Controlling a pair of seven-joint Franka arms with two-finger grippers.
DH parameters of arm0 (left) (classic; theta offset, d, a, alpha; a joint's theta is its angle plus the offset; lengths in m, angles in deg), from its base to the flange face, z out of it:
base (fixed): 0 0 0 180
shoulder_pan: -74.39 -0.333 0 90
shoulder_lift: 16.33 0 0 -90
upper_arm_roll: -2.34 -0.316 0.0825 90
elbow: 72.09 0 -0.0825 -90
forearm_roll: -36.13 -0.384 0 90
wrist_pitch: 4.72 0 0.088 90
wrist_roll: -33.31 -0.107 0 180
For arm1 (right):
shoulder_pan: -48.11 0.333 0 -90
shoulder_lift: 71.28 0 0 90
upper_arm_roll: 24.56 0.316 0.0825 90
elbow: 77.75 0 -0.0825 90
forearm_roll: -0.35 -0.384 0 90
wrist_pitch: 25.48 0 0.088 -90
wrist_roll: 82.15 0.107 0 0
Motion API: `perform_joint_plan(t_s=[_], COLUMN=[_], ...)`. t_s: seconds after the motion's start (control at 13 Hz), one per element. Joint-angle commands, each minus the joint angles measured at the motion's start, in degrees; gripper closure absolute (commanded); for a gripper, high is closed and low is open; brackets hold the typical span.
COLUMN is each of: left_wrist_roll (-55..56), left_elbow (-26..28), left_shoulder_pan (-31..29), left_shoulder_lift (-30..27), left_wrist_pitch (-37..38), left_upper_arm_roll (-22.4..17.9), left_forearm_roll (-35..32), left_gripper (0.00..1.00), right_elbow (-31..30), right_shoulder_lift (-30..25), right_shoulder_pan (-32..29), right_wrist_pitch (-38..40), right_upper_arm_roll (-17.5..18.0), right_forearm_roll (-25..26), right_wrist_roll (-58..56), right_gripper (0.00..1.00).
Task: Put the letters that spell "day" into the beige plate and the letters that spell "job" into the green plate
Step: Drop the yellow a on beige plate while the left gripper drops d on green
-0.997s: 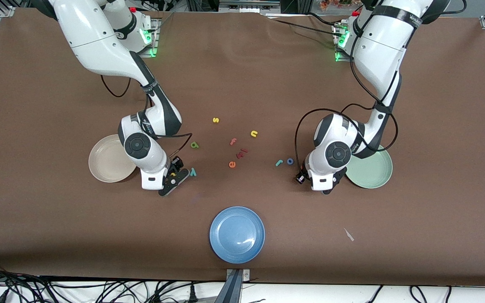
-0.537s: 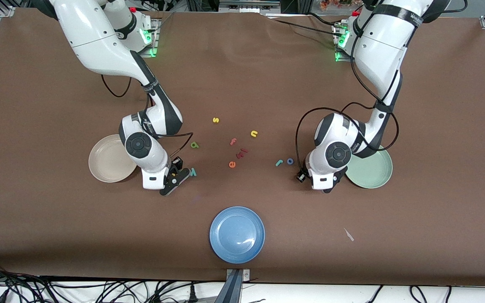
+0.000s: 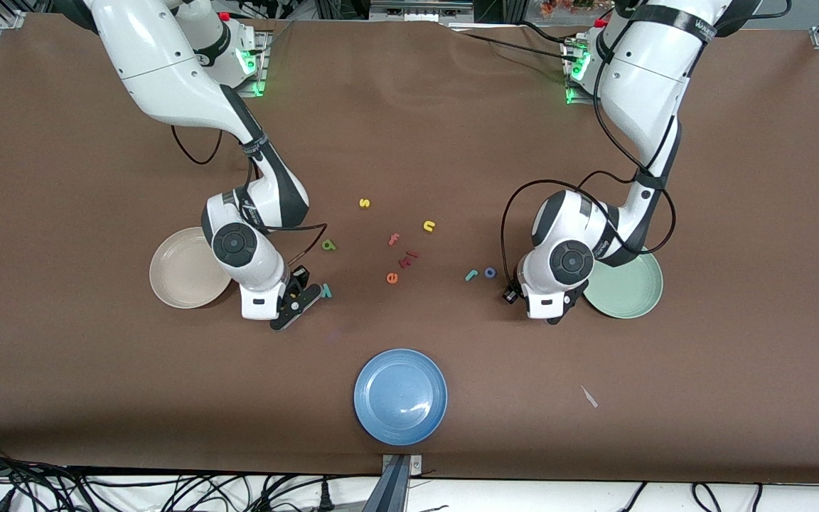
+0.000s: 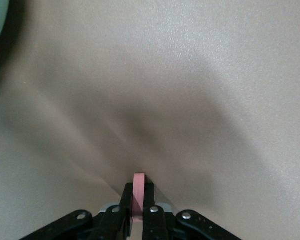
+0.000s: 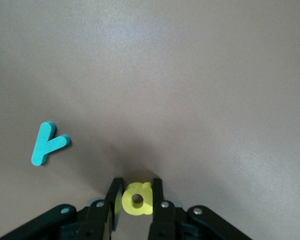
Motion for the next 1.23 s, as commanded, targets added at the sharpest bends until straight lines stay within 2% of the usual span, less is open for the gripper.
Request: perform_joint_plan(t_s=[0.0, 0.15, 0.38, 0.46, 0.61, 0.77, 0.92, 1.07, 1.15], left_wrist_roll=[-6.2, -14.6, -28.0, -34.0, -41.0, -44.2, -44.3, -43.9, -43.7], left_elbow=[0.8, 0.9, 1.5, 1.9, 2.6, 3.7, 3.5, 2.9, 2.6], left_shoulder_pan=[-3.0, -6.0, -11.7, -15.2, -18.0, -19.2, -19.3, -18.9, -18.5], left_shoulder_lift=[-4.6, -7.3, -9.0, -8.9, -7.6, -6.9, -7.0, -7.3, -7.4], left_wrist_pitch=[4.4, 8.6, 11.4, 11.6, 11.6, 11.5, 11.6, 12.1, 12.7], left_upper_arm_roll=[-0.3, -0.2, -0.2, 0.0, 0.0, 0.0, 0.0, 0.1, 0.2], left_forearm_roll=[-0.9, -0.9, -4.4, -4.5, -4.5, -4.5, -4.5, -4.3, -4.2], left_gripper=[1.0, 1.0, 1.0, 1.0, 1.0, 0.97, 0.01, 0.0, 0.0], right_elbow=[0.9, 1.1, -3.4, -7.5, -13.6, -21.6, -27.8, -28.4, -28.2], right_shoulder_lift=[-2.8, -6.1, -12.4, -15.1, -18.8, -21.8, -22.6, -22.1, -22.0], right_shoulder_pan=[-0.3, -0.6, -0.7, -0.7, -0.7, -0.7, -0.8, -1.1, -1.1], right_wrist_pitch=[6.2, 12.0, 17.0, 16.3, 13.4, 5.8, -3.7, -5.2, -4.6], right_upper_arm_roll=[0.1, -0.9, -5.8, -6.7, -8.8, -10.5, -12.5, -12.9, -12.9], right_forearm_roll=[-0.8, -2.4, -2.5, -2.5, -2.0, -2.0, -2.0, -2.4, -2.5], right_wrist_roll=[2.6, 3.1, 2.8, 2.7, 2.1, 2.0, 1.4, 0.8, 1.7], right_gripper=[0.76, 0.76, 0.76, 0.76, 0.76, 0.76, 0.75, 0.71, 0.45])
